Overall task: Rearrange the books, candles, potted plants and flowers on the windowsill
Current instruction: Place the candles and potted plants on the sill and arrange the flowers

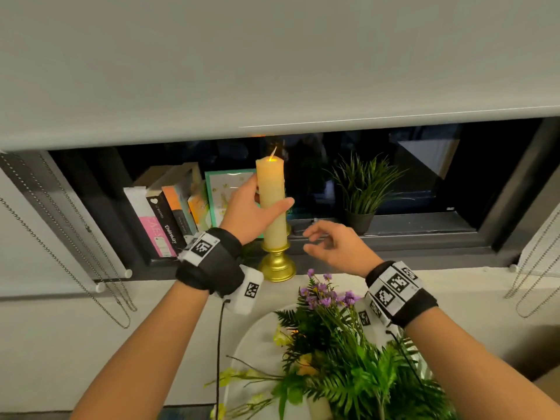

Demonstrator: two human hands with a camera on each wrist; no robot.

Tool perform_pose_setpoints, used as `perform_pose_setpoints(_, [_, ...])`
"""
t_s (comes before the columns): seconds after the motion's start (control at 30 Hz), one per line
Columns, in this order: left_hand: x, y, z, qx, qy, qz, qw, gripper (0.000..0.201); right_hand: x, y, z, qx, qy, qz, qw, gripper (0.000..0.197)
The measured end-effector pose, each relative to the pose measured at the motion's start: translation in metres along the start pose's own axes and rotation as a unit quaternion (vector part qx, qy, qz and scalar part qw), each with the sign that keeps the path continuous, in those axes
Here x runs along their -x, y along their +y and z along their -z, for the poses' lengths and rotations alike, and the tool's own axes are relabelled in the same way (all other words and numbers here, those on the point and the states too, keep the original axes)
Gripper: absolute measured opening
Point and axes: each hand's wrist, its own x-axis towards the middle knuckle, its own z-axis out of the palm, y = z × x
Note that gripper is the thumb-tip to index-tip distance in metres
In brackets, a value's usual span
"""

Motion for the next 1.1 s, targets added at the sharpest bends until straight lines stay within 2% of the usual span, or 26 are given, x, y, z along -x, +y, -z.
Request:
perform_pose_setpoints(0.17, [-0.011, -0.015, -0.038, 0.05, -0.027, 0.04, 0.998, 0.035, -0.004, 0.006, 0.014, 0.048, -0.017, -0.021, 0.998, 0.024])
perform_pose_setpoints(0.37, [-0.036, -0.02, -0.063, 0.046, -0.042, 0.069, 0.996, 0.045, -0.019, 0.043, 0.046, 0.094, 0.067, -0.137, 0.984, 0.028])
perform_pose_setpoints(0.5, [-0.059, -0.02, -0.083, 0.042, -0.044, 0.108, 0.992, 0.05, -0.039, 0.077, 0.069, 0.088, 0.158, -0.26, 0.948, 0.057])
perform_pose_setpoints(0.63, [-0.07, -0.027, -0.112, 0.033, -0.063, 0.12, 0.99, 0.071, -0.057, 0.11, 0.076, 0.059, 0.177, -0.326, 0.927, 0.09])
perform_pose_setpoints(0.73, [-0.082, -0.028, -0.127, 0.024, -0.053, 0.121, 0.991, 0.056, -0.071, 0.124, 0.073, 0.065, 0.159, -0.338, 0.925, 0.11])
perform_pose_setpoints(0.83, [-0.091, -0.027, -0.142, 0.01, -0.038, 0.111, 0.993, 0.045, -0.084, 0.137, 0.068, 0.055, 0.159, -0.322, 0.932, 0.103])
perform_pose_setpoints(0.93, [-0.092, -0.027, -0.162, -0.007, -0.043, 0.103, 0.994, 0.053, -0.091, 0.155, 0.06, 0.053, 0.16, -0.29, 0.942, 0.103])
perform_pose_setpoints(1.1, [-0.103, -0.017, -0.174, -0.016, -0.036, 0.077, 0.996, 0.053, -0.089, 0.162, 0.058, 0.01, 0.184, -0.268, 0.945, 0.097])
